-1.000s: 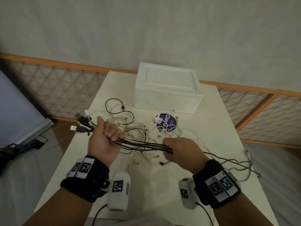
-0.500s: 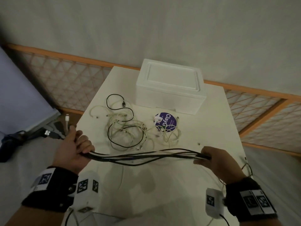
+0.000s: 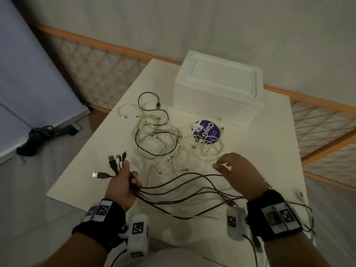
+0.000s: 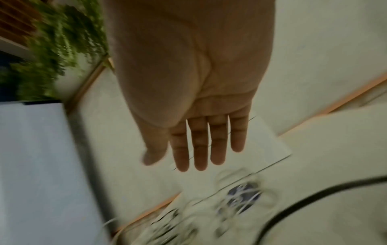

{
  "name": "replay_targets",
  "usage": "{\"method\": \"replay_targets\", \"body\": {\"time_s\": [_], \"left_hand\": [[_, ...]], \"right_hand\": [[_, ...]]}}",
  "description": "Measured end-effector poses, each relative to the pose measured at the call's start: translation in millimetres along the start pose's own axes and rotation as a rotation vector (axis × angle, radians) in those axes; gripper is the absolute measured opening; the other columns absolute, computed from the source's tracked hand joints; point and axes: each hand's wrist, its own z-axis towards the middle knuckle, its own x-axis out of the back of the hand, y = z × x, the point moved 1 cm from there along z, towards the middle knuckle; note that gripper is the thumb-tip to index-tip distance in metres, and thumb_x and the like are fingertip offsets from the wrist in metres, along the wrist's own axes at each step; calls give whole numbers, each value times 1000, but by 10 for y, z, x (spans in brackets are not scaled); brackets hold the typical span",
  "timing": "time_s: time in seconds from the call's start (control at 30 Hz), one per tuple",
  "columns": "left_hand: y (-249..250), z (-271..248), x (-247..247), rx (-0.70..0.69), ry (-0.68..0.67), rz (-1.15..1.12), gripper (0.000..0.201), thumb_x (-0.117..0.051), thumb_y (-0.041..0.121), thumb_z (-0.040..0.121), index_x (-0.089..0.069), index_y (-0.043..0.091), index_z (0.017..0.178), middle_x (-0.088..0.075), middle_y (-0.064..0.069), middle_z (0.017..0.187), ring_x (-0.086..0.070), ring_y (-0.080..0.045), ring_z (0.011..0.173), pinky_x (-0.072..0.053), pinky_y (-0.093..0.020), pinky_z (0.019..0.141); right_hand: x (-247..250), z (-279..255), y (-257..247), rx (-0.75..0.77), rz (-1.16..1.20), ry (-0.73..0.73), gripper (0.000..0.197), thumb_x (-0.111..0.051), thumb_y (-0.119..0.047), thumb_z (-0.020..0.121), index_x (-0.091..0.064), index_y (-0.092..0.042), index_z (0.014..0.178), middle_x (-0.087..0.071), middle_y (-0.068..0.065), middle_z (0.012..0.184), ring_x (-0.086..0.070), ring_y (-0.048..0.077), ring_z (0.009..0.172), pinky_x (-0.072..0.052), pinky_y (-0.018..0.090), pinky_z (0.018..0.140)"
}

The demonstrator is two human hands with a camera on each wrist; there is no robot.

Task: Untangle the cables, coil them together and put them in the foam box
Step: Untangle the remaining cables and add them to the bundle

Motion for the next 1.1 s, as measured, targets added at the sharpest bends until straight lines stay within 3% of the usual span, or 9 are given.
{"method": "replay_targets", "body": {"time_s": [0.13,0.27,0.43,0.53,0.6,0.73,0.87,0.97,1.1], "left_hand": [[-42,-69,-74,-52,-53,102,21,-58,18,94,-47,17,76,-42,5,43,-34,-6,31,-33,-17,35],[-24,-113,-84,-53,-95,180,33,-64,18,89,-42,18,65,-29,4,39,-23,-8,31,-23,-20,35],[18,-67,20,-30,-52,114,38,-53,16,94,-33,21,62,-21,6,42,-18,-10,32,-22,-23,37],[22,-11,80,-28,23,101,35,-48,10,94,-33,18,64,-20,5,40,-19,-12,32,-24,-21,36],[29,4,62,5,39,80,36,-48,11,95,-31,17,63,-22,3,43,-24,-13,35,-27,-24,41],[90,-10,-31,73,43,42,40,-54,27,97,-41,16,60,-41,-2,51,-41,-17,47,-47,-32,62],[137,28,-150,80,-27,140,47,-50,37,98,-45,11,58,-62,-6,63,-42,-12,40,-48,-22,44],[116,53,-352,54,-142,230,42,-46,35,99,-58,7,71,-70,-7,80,-30,-7,35,-36,-18,39],[108,3,-681,53,-306,178,34,-44,32,100,-65,5,98,-67,-2,82,-28,-6,37,-32,-18,38]], "right_hand": [[-606,278,-523,156,-161,-254,18,-46,-23,96,-58,-14,106,-59,7,104,-56,26,99,-41,34,82],[-1024,300,-680,132,-278,-480,28,-44,-29,98,-47,-9,117,-58,14,114,-55,32,106,-42,39,84],[-1127,255,-978,421,-322,-381,27,-46,-14,93,-47,-13,120,-52,11,114,-55,32,100,-36,36,70],[-1296,273,-1223,717,-289,-442,27,-45,-14,93,-57,-13,118,-53,9,117,-54,33,98,-42,38,72],[-1391,319,-1239,784,-388,-473,25,-44,-16,93,-63,-11,109,-57,11,111,-56,35,98,-42,39,71],[-1306,505,-1012,522,-460,-381,24,-42,-13,94,-54,-9,115,-58,11,113,-55,33,102,-41,41,79],[-977,659,-817,150,-57,-272,13,-36,-17,95,-44,-14,106,-66,5,97,-63,28,86,-51,40,76],[-783,586,-871,141,102,-187,8,-39,-16,93,-41,-22,98,-66,-7,89,-63,21,80,-52,41,73],[-687,405,-1000,195,57,-184,16,-36,-31,99,-44,-18,104,-66,3,86,-62,28,77,-49,39,66]]}}
